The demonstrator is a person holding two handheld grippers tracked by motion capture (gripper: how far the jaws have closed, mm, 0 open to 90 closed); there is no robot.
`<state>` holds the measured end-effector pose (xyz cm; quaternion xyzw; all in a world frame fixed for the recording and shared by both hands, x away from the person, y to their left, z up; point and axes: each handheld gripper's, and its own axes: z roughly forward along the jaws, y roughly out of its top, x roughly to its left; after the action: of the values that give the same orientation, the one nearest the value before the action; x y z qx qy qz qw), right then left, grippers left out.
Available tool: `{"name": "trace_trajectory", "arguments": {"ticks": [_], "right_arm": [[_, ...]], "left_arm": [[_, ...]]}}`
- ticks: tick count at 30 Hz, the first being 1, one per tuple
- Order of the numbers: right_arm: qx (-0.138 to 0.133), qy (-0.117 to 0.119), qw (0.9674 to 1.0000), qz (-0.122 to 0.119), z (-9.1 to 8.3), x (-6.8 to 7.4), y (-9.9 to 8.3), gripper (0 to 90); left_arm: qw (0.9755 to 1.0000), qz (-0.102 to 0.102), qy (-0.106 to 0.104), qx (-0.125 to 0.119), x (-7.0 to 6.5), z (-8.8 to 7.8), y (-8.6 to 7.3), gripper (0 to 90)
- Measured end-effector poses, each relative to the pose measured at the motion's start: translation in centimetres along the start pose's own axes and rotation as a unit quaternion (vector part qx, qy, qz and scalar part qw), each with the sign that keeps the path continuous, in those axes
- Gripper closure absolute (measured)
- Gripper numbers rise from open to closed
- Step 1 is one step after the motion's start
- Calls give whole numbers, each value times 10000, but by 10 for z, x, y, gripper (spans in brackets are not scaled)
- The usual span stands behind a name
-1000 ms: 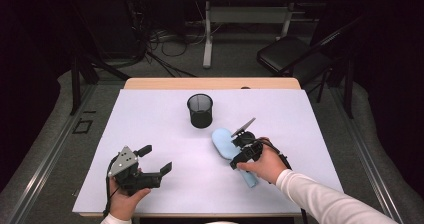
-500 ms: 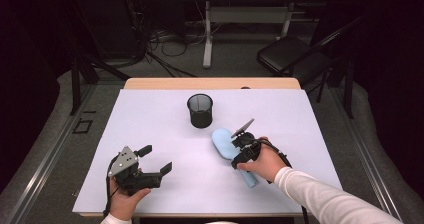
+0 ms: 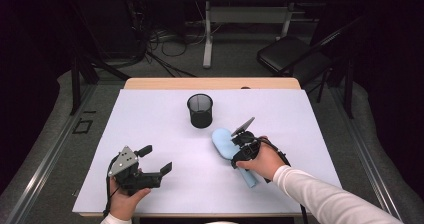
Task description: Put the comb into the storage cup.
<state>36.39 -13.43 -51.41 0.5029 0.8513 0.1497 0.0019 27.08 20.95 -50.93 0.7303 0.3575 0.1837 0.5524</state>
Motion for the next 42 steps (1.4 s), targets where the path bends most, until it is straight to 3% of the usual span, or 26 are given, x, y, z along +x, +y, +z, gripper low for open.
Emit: {"name": "trace_trajectory", "arguments": {"ticks": [8,10,13,17,19,23,29,42], "right_arm": [[161,-56,9999,27,-1,1,3,520],[28,-12,10000,59,1,2,3,524],[264,-95,9996,29,2,3,4,542],[155,-56,9998,139,5,5,4,557],[333,-96,9994,79,4,5,6,561],[196,-71,9997,145,8,6,5,570],[399,-185,9990,73,9,5,8,596],[354,-216,9990,156,15,6,11,625]], "left_arm": [[10000,-3,12,2,0,0,0,64],[10000,-5,10,3,0,0,0,64],[10000,-6,8,4,0,0,0,64],[10000,-10,8,5,0,0,0,64],[10000,-7,3,12,1,0,0,64],[10000,-7,2,21,1,0,0,64],[10000,-15,2,28,1,1,0,64],[10000,-17,-2,37,1,1,0,64]]}}
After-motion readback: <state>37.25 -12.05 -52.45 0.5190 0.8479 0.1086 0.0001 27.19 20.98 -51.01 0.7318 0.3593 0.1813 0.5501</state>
